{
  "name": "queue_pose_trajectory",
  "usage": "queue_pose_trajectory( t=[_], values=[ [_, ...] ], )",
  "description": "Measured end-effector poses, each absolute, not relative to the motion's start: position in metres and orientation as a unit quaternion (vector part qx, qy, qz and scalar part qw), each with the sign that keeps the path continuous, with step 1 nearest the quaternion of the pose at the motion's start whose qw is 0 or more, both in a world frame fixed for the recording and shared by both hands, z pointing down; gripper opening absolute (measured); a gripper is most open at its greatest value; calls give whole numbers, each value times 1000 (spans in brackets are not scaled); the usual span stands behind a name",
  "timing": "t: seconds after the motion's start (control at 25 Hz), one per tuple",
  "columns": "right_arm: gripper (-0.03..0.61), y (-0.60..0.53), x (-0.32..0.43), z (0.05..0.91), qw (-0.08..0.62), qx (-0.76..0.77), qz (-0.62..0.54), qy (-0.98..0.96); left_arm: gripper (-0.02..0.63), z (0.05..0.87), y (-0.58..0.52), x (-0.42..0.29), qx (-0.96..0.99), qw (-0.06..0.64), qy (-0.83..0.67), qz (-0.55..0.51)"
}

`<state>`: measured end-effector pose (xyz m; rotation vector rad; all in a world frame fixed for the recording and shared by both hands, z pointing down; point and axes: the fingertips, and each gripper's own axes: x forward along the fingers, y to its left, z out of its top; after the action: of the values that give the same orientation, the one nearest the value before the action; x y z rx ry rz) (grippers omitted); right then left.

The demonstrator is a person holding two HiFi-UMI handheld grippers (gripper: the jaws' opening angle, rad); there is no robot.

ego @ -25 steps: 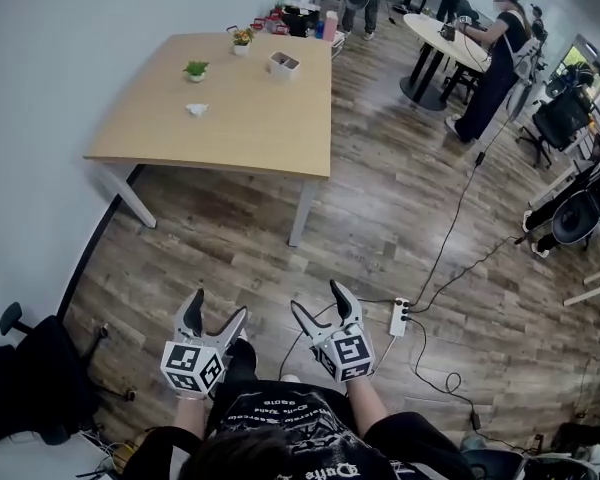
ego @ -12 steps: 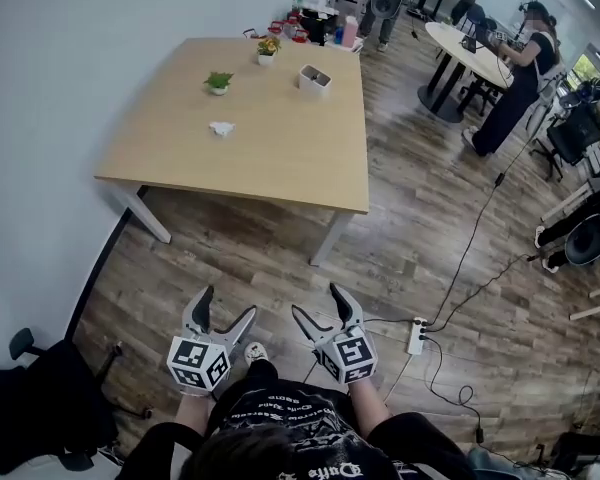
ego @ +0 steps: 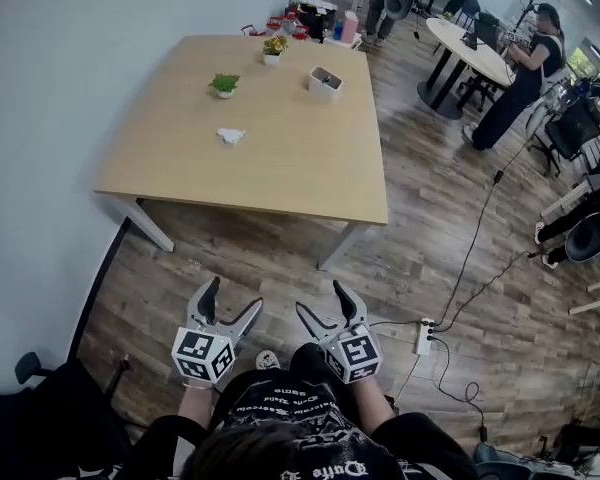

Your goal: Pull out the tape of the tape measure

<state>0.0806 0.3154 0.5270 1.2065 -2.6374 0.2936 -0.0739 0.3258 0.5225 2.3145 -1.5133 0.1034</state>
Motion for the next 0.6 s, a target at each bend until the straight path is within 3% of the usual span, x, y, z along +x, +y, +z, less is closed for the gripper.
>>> queue_pose_trajectory(
  t=[0.6],
  values=[
    [378, 151, 24, 552, 114, 327, 116, -931, 434, 546, 191, -116, 778, 219, -589, 16]
  ],
)
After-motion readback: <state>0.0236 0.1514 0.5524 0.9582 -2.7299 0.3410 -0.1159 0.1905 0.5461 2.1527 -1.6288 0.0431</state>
